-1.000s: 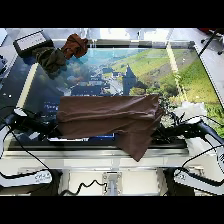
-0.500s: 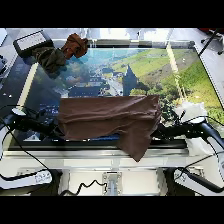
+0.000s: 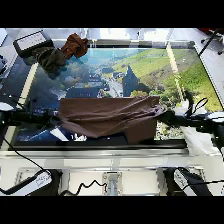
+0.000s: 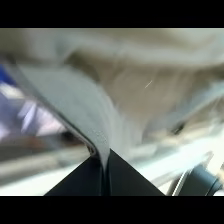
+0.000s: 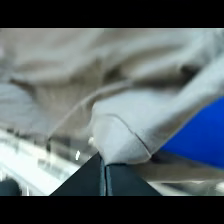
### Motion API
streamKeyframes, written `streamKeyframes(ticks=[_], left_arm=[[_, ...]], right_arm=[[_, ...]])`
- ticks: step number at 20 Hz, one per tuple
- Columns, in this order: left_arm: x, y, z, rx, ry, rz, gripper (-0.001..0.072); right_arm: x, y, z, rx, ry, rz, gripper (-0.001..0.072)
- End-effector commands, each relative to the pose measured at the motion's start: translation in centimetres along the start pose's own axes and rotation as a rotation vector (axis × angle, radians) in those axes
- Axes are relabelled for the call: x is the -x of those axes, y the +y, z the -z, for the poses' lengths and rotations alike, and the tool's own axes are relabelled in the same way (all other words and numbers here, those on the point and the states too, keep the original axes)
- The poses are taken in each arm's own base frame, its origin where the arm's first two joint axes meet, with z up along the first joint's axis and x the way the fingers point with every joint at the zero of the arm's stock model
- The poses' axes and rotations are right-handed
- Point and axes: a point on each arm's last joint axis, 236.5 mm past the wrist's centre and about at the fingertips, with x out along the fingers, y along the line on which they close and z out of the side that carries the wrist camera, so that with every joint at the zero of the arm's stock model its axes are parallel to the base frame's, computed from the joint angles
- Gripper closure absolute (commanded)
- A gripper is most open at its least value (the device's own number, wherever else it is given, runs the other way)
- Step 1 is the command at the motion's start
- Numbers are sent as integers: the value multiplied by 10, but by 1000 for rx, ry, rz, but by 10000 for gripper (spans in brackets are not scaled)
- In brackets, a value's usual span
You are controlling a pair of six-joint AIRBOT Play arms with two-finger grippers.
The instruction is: Fold the shirts.
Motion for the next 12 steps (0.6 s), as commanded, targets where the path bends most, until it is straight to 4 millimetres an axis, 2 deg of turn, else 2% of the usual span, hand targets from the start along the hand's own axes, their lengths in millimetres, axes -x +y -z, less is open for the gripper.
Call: streamKeyframes(ticks=[1,4,6,8,12], left_arm=[[34,-43,-54,-61,-204,71,697],[66,-58,-92,-92,-327,34,697],[69,-57,-103,-80,-324,25,697],[60,-48,-107,-51,-301,25,697],[28,-31,-117,4,-243,23,697]], right_arm=[[20,17,-54,68,-153,16,677],[26,15,-92,82,-211,37,678],[19,7,-107,61,-203,35,677],[7,-5,-118,15,-188,20,677],[-19,-37,-127,-63,-170,31,677]])
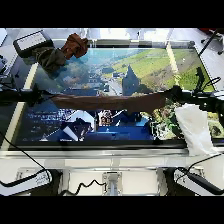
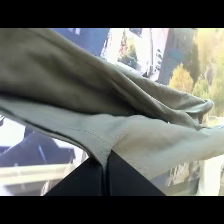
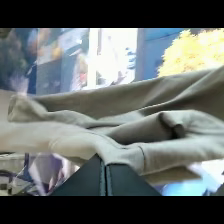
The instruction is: Fold the shirts.
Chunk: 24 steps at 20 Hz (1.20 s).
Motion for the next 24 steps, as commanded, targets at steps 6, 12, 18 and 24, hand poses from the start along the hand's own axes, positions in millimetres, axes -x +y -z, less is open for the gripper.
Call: streamKeyframes(ticks=[6,12,18,24], left_arm=[[-72,19,-6,60,48,-32,697],[-96,38,-6,78,63,-68,697],[-95,73,3,66,101,-205,697],[-112,98,18,130,170,-245,697]], right_arm=[[-53,-52,0,-78,41,72,677],[-68,-88,9,-78,73,159,677],[-88,-125,23,-121,114,216,677],[-99,-138,39,-69,171,267,677]])
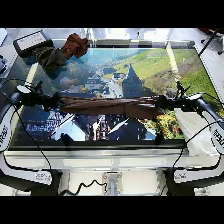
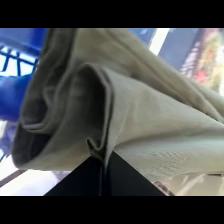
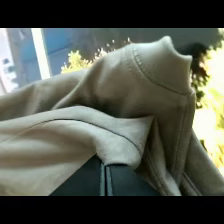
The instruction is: Fold the shirts.
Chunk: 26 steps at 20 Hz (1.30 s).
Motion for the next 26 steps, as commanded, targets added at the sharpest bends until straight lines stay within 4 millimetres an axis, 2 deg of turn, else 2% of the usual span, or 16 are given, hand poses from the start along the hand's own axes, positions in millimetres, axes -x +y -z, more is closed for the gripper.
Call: streamKeyframes(ticks=[1,8,13,14,15,16,17,18,19,22,24,26], left_arm=[[-12,14,5,30,38,-30,697],[-13,21,4,24,32,-56,697],[-13,18,6,35,41,-46,696],[-14,15,7,41,47,-32,696],[-14,10,8,49,52,-11,694],[-13,4,9,49,55,15,657],[-13,-5,8,50,55,51,477],[-13,-13,7,61,52,88,308],[-11,-23,7,64,51,131,282],[-6,-50,8,67,59,245,282],[-1,-67,8,67,64,318,282],[9,-90,5,63,53,418,282]], right_arm=[[-7,-7,5,35,16,36,677],[-8,-6,4,40,13,39,677],[-8,-5,5,40,17,37,673],[-8,-4,7,40,24,33,668],[-8,-3,9,40,33,29,622],[-7,-2,13,40,49,21,529],[-7,0,16,41,65,14,435],[-6,2,20,42,83,6,431],[-5,3,24,46,97,3,430],[4,9,23,73,94,1,431],[19,13,13,137,63,30,431],[43,17,-3,214,23,91,433]])
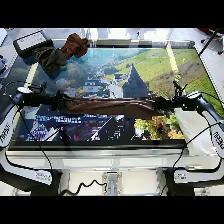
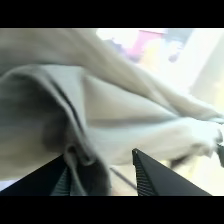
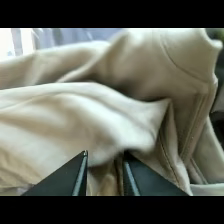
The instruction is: Fold the shirts.
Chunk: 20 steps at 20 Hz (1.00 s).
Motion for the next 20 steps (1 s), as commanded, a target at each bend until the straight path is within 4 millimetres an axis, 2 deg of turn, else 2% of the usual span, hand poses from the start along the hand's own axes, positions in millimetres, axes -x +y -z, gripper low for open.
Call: streamKeyframes(ticks=[1,4,6,8,11,15,17,18,19,20], left_arm=[[8,-54,-3,-14,-18,222,282],[35,-119,-18,-52,-105,501,280],[46,-137,-24,-40,-130,587,280],[43,-132,-20,-51,-118,562,280],[35,-120,-14,-73,-91,502,280],[33,-116,-19,-56,-111,485,281],[27,-116,-21,-45,-120,466,313],[22,-117,-19,-51,-118,456,315],[18,-118,-17,-58,-113,447,315],[15,-120,-16,-59,-115,444,315]], right_arm=[[41,-1,-21,114,-51,112,432],[85,5,-51,194,-151,207,432],[102,18,-68,220,-212,206,432],[107,27,-77,214,-245,182,432],[106,42,-78,180,-259,114,433],[104,61,-81,157,-278,40,433],[95,76,-77,172,-262,10,443],[87,85,-72,189,-242,2,462],[76,95,-66,209,-215,-14,616],[63,106,-60,228,-190,-27,673]])
